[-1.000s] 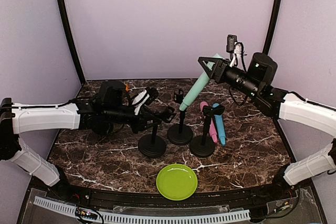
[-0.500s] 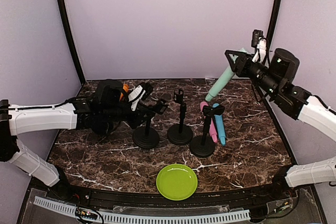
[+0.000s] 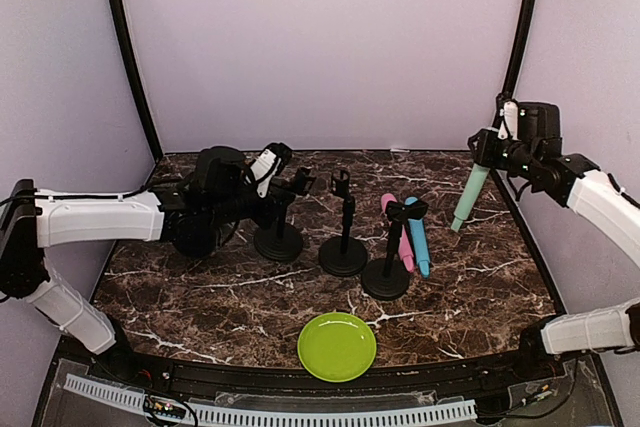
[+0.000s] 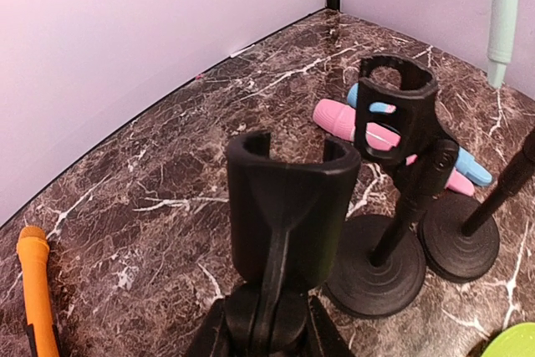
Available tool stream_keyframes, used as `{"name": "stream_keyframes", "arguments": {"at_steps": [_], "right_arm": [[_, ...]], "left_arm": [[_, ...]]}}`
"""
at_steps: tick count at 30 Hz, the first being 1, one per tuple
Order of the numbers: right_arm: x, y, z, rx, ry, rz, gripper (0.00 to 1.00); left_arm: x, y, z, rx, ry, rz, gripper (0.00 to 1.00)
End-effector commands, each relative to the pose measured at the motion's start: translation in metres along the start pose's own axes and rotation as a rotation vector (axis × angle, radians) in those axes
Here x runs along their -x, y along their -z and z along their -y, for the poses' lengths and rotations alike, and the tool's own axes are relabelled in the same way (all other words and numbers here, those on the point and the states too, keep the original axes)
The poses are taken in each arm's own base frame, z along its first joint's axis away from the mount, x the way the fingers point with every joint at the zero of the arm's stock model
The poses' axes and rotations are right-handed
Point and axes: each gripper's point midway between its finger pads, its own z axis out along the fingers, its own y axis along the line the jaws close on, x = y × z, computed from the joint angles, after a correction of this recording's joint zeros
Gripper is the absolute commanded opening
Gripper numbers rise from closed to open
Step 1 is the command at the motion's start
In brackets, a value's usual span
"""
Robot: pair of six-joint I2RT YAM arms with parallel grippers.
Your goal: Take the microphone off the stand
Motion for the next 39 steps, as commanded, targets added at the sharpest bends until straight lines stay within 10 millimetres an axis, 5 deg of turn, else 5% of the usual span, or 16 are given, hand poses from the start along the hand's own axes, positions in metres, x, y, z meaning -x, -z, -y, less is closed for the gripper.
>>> {"name": "stream_keyframes", "arguments": {"at_steps": [1, 6, 16, 24, 34, 39], "right_arm": [[-0.043, -0.018, 0.003, 0.011, -0.004, -0.172, 0.0], [-0.094, -0.032, 0.006, 0.02, -0.043, -0.305, 0.0], [-0.151, -0.063, 0.015, -0.01, -0.077, -0.423, 0.0], [-0.169, -0.095, 0.02, -0.02, -0.128, -0.423, 0.0], [-0.192, -0.126, 0.023, -0.013, -0.203, -0.454, 0.03], [-0.199, -0.134, 0.023, -0.004, -0.218, -0.455, 0.11]], "left_arm": [[0.067, -0.01, -0.026, 0.109, 0.054, 0.225, 0.0], [0.077, -0.034, -0.036, 0.111, 0.089, 0.258, 0.0], [0.092, -0.078, -0.038, 0.058, 0.141, 0.3, 0.0], [0.085, -0.098, -0.009, -0.119, 0.138, 0.295, 0.0], [0.058, -0.117, -0.009, -0.102, 0.129, 0.23, 0.0], [0.051, -0.115, -0.011, -0.094, 0.154, 0.226, 0.15]]}}
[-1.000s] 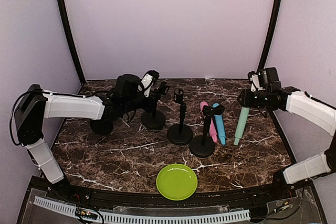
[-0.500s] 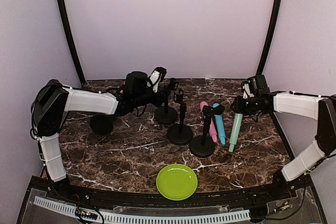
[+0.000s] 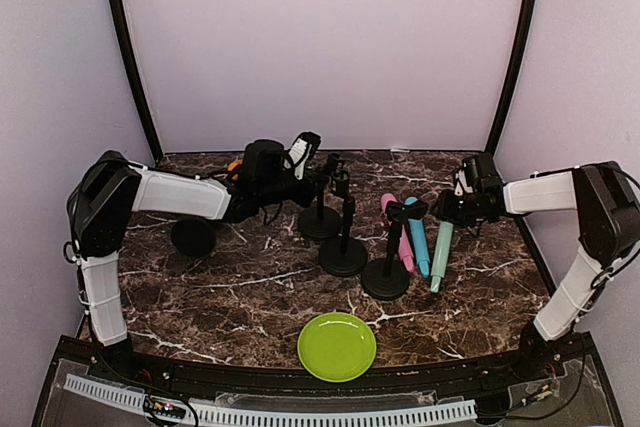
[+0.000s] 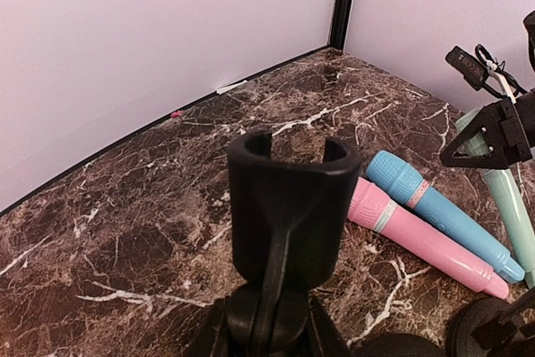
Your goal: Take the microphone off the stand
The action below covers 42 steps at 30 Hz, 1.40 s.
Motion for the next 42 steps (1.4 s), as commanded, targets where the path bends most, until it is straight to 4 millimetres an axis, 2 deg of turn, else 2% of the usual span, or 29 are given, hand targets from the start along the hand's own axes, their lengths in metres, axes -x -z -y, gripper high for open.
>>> {"name": "stream_keyframes", "arguments": {"at_steps": [1, 5, 12, 18, 24, 28, 35, 37, 40, 42], "right_arm": [[0.006, -0.014, 0.002, 0.001, 0.007, 0.038, 0.13], [0.001, -0.02, 0.005, -0.006, -0.005, 0.022, 0.19], [0.0, -0.025, 0.005, -0.003, -0.013, 0.019, 0.38], [-0.001, -0.025, 0.006, -0.003, -0.018, 0.019, 0.49], [-0.001, -0.025, 0.005, 0.008, -0.028, 0.019, 0.65], [-0.001, -0.024, 0.005, 0.011, -0.03, 0.024, 0.7], [0.001, -0.022, 0.003, 0.021, -0.033, 0.03, 0.76], [0.003, -0.017, -0.001, 0.044, -0.024, 0.042, 0.79], [0.008, -0.006, -0.008, 0.075, -0.004, 0.071, 0.86], [0.012, 0.001, -0.011, 0.087, 0.011, 0.092, 0.9]], "left_arm": [[0.035, 0.01, 0.005, -0.019, 0.016, 0.115, 0.17], [0.035, 0.015, 0.002, 0.0, 0.024, 0.121, 0.32], [0.043, 0.024, 0.002, 0.006, 0.022, 0.139, 0.49], [0.055, 0.034, -0.001, 0.024, 0.023, 0.169, 0.64], [0.066, 0.048, -0.002, 0.042, 0.012, 0.189, 0.71], [0.069, 0.061, -0.014, 0.111, 0.008, 0.199, 0.76], [0.076, 0.076, -0.019, 0.147, 0.009, 0.197, 0.8], [0.08, 0.086, -0.021, 0.169, 0.021, 0.197, 0.81], [0.087, 0.113, -0.028, 0.216, 0.038, 0.211, 0.84], [0.079, 0.128, -0.034, 0.255, 0.037, 0.169, 0.87]]}}
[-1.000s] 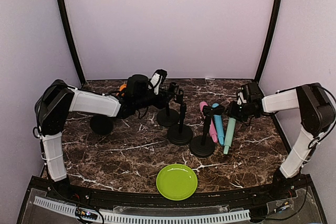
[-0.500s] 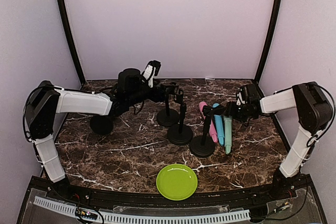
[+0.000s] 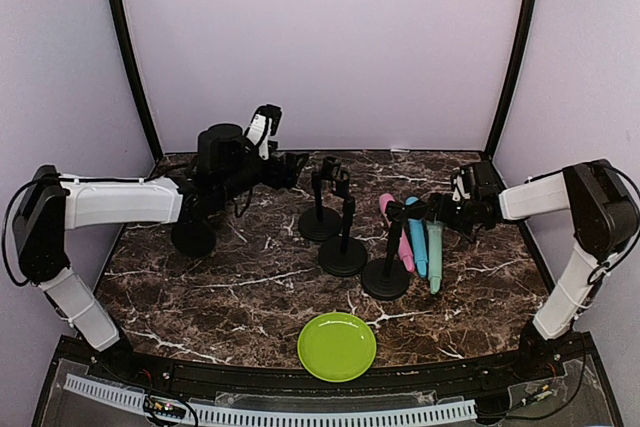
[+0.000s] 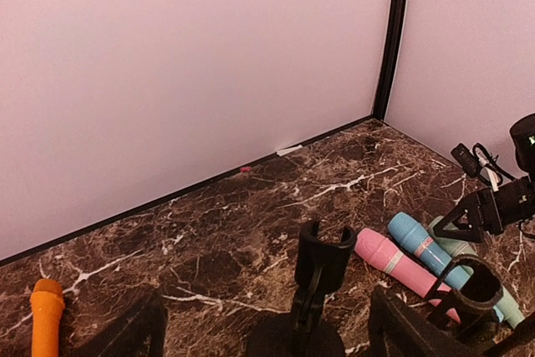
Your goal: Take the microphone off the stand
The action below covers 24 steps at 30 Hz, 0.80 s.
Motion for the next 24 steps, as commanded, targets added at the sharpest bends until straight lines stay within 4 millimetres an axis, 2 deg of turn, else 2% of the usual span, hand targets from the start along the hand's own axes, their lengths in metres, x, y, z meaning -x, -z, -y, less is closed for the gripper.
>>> {"name": "stream_keyframes", "arguments": {"at_steps": [1, 5, 12, 14, 19, 24], "right_arm": [[0.023, 0.023, -0.017, 0.066, 0.046, 0.095, 0.92], [0.033, 0.035, -0.021, 0.063, 0.065, 0.13, 0.99], [0.045, 0.061, -0.026, 0.071, 0.057, 0.208, 0.99], [0.048, 0.071, -0.028, 0.08, 0.053, 0.237, 0.99], [0.058, 0.102, -0.031, 0.089, 0.057, 0.324, 0.98], [0.064, 0.134, -0.034, 0.102, 0.064, 0.408, 0.99]], "left_arm": [[0.019, 0.042, -0.022, 0.107, 0.006, -0.005, 0.88], [0.008, 0.066, -0.039, 0.174, -0.017, -0.122, 0.9], [-0.019, 0.097, -0.073, 0.223, 0.024, -0.315, 0.93], [-0.025, 0.102, -0.094, 0.249, 0.055, -0.351, 0.93], [-0.031, 0.104, -0.125, 0.247, 0.128, -0.426, 0.93], [-0.057, 0.109, -0.171, 0.307, 0.211, -0.534, 0.93]]}}
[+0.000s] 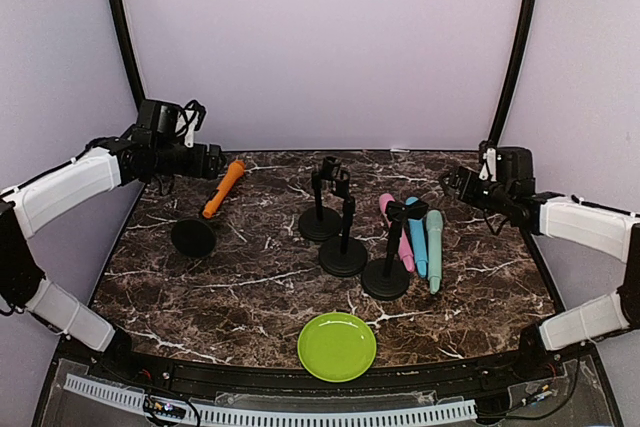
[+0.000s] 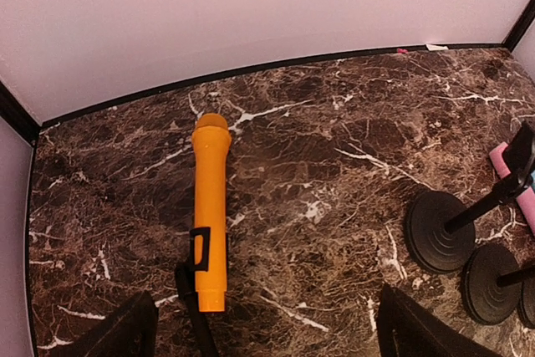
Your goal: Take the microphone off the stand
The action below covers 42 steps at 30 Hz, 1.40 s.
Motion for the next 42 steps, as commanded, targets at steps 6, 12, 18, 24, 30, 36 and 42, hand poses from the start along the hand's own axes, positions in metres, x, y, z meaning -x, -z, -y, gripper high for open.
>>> {"name": "stream_keyframes", "arguments": {"at_steps": [6, 12, 18, 24, 30, 36, 42], "right_arm": [[0.034, 0.046, -0.025, 0.111, 0.043, 0.161, 0.99], [0.042, 0.062, -0.029, 0.126, 0.055, 0.216, 0.99], [0.034, 0.06, -0.025, 0.118, 0.047, 0.194, 0.99], [0.03, 0.055, -0.025, 0.125, 0.04, 0.183, 0.99], [0.028, 0.05, -0.027, 0.139, 0.033, 0.163, 0.99], [0.025, 0.049, -0.024, 0.129, 0.028, 0.157, 0.99], [0.027, 0.051, -0.021, 0.108, 0.033, 0.165, 0.99]], "left_arm": [[-0.051, -0.04, -0.055, -0.068, 0.213, -0.249, 0.93], [-0.082, -0.071, -0.051, -0.126, 0.232, -0.368, 0.92], [-0.102, -0.082, -0.045, -0.166, 0.236, -0.441, 0.91], [-0.12, -0.088, -0.035, -0.22, 0.279, -0.482, 0.86], [-0.132, -0.093, -0.037, -0.202, 0.272, -0.51, 0.85], [-0.152, -0.09, -0.05, -0.121, 0.229, -0.57, 0.71], [-0.175, -0.088, -0.051, -0.106, 0.226, -0.637, 0.48]]}}
